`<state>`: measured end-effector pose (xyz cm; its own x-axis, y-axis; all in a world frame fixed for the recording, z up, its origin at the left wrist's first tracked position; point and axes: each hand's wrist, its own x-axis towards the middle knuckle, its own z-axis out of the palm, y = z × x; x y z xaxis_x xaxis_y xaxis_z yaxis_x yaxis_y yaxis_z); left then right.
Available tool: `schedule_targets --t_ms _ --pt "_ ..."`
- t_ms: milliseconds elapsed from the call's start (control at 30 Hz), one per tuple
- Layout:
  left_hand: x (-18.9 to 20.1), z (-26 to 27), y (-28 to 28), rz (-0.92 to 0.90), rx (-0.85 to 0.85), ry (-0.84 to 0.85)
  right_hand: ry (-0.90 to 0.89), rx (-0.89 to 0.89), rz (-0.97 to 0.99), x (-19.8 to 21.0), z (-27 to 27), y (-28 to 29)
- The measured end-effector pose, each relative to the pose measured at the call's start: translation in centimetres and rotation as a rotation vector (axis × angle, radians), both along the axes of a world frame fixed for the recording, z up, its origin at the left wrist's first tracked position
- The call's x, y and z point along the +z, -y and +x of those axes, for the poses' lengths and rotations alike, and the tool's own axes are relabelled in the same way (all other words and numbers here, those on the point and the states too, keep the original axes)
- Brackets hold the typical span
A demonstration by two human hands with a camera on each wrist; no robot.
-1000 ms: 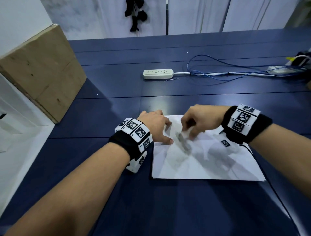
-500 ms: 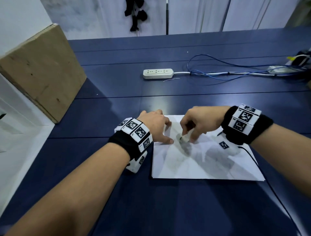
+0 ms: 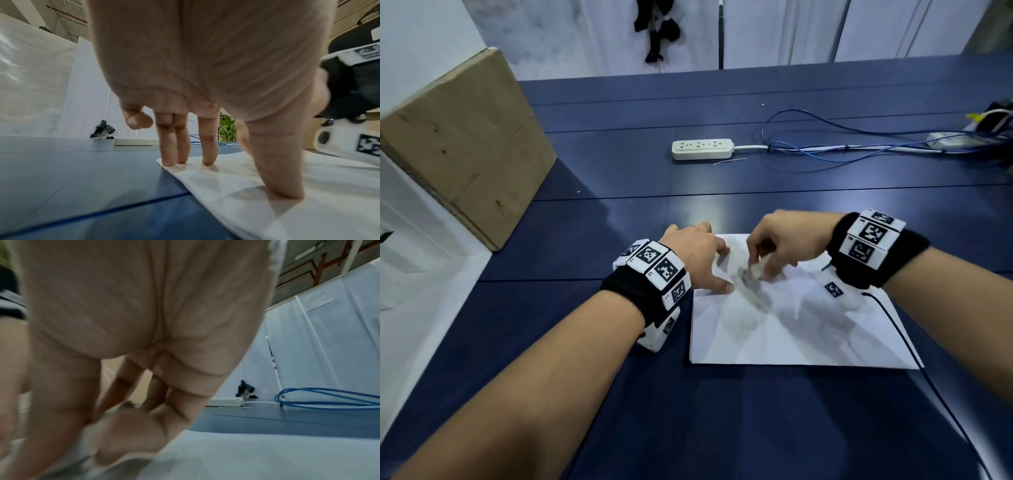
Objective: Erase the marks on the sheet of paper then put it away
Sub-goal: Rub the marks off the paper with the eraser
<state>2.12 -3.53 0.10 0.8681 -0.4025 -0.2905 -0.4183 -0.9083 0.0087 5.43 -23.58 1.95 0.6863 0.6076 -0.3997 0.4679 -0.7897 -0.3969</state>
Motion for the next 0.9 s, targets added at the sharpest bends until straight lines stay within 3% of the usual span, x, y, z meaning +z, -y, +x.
schedule_targets --t_ms 67,133,200,333,400,533,600,767,900 --pt "0.1 0.0 0.0 0.000 0.002 0.000 0.194 -0.104 0.000 0.1 1.7 0.0" --pt "0.1 0.0 0.1 0.006 -0.001 -0.002 0.278 -0.178 -0.001 0.2 2.7 0.3" --pt "0.1 0.0 0.0 0.004 -0.001 -0.003 0.217 -0.149 0.011 0.1 2.1 0.5" --pt "-0.1 0.1 0.0 0.004 -0.002 0.000 -0.100 0.026 0.018 -0.1 -1.1 0.4" --pt "0.0 0.1 0.1 0.007 0.000 -0.002 -0.041 0.023 0.009 -0.1 -0.6 0.2" --pt "0.2 0.0 0.2 0.016 0.000 -0.010 0.285 -0.136 0.005 0.1 2.3 0.0" --pt "0.2 0.1 0.2 0.021 0.000 -0.010 0.282 -0.146 0.007 0.1 2.2 0.2" --pt "0.1 0.1 0.1 0.019 -0.002 -0.002 -0.090 0.033 -0.008 0.5 -1.2 0.3" --pt "0.2 -0.1 0.1 0.001 -0.001 -0.011 0.161 -0.083 -0.015 0.4 1.3 0.1"
